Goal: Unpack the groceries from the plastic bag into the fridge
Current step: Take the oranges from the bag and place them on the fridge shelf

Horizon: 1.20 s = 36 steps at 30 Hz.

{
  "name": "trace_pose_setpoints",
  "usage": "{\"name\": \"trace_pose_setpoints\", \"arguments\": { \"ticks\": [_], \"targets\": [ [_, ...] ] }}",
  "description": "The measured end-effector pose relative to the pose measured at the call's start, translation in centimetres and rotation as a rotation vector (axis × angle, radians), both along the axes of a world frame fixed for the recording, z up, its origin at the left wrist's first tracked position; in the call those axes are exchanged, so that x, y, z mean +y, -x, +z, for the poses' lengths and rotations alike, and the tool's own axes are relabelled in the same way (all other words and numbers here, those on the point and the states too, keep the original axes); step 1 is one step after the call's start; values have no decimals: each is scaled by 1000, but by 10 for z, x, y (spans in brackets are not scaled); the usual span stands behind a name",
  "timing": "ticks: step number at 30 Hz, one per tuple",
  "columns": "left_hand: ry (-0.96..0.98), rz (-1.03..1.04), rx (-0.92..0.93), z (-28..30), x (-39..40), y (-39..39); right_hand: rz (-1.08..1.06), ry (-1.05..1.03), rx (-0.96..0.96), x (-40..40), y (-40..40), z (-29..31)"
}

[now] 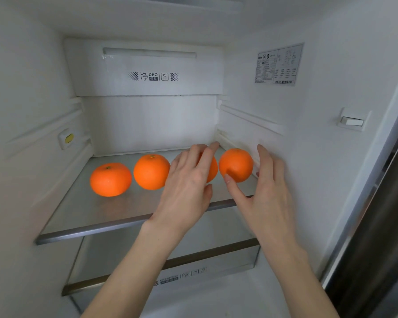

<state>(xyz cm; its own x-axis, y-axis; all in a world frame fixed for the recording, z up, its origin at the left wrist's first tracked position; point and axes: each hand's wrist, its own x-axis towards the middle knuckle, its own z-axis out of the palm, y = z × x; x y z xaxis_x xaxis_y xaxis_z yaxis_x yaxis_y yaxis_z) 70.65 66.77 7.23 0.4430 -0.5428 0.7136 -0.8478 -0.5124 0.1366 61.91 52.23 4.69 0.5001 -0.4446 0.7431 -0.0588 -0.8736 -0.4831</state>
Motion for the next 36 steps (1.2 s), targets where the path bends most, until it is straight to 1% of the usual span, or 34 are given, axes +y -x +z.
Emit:
{"name": "trace_pose_setpoints", "arguments": {
  "ticks": [4, 9, 12, 14, 17, 24, 30, 36],
  "targets": [
    [40, -11, 21, 0, 3, 3, -18, 28, 6, 1, 1, 2],
    [93, -46, 30, -2, 8, 7, -106, 93, 25, 4, 6, 5],
    [134, 2, 10, -6, 11, 6, -154, 101, 42, 7, 10, 4],
    [160, 36, 32, -10, 12, 3, -184, 102, 33, 10, 12, 4],
    [152, 58, 49, -11, 12, 2, -217, 100, 24, 13, 16, 3],
    [202, 130, 53, -20, 16, 8, -218, 63, 46, 20, 18, 1],
    [217, 183, 59, -23, 19, 7, -211, 79, 50, 27, 11, 1],
    [214, 155, 37, -20, 23, 11, -205, 110, 36, 31, 9, 0]
  ]
}}
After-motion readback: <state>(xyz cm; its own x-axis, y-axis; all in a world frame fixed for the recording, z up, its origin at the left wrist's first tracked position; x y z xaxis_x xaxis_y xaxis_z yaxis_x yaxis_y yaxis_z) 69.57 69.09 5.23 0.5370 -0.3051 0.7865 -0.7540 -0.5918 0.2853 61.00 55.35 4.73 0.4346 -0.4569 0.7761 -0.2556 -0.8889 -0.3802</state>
